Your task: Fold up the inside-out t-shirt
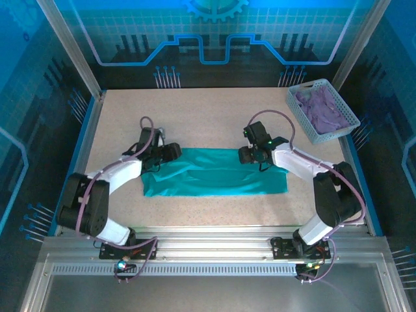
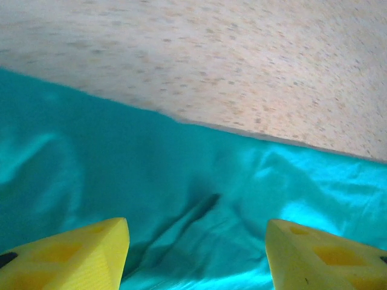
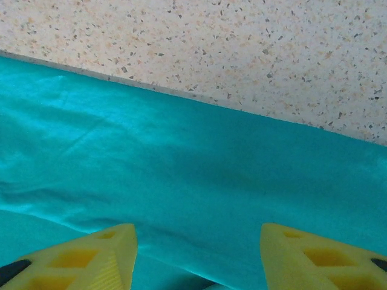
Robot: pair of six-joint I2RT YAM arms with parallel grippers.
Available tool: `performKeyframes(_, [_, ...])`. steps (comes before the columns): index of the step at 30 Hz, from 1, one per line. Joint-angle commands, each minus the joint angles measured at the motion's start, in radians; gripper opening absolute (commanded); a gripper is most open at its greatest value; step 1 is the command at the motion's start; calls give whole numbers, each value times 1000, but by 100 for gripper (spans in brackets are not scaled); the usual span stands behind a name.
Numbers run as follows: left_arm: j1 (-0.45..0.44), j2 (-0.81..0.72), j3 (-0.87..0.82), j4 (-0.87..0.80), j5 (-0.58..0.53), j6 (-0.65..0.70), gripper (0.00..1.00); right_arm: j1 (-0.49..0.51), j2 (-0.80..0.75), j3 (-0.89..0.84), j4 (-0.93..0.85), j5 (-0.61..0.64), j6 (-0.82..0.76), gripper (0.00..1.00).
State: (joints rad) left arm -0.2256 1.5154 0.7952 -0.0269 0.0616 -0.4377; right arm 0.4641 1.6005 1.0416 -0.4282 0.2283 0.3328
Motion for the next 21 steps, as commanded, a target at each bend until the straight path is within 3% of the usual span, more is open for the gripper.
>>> performKeyframes(1, [-11,88,72,0,1,65,62,7,9,19,-4,-6,12,56])
performKeyframes(5, [-31,159,120,-57,53,82,63,6,-2,8,-12,11,6,56])
performKeyframes(8, [-48,144,97,-71,164,67,63,-1,-7,-6,-11,19,6,56])
performKeyframes(13, [-73,30,-2,-88,332,40,60,-17,-4,-26,0,2,10,56])
performKeyframes(21, [-121,-133,-146,-116,489,-78,50,-21,-10,-32,-10,4,14,56])
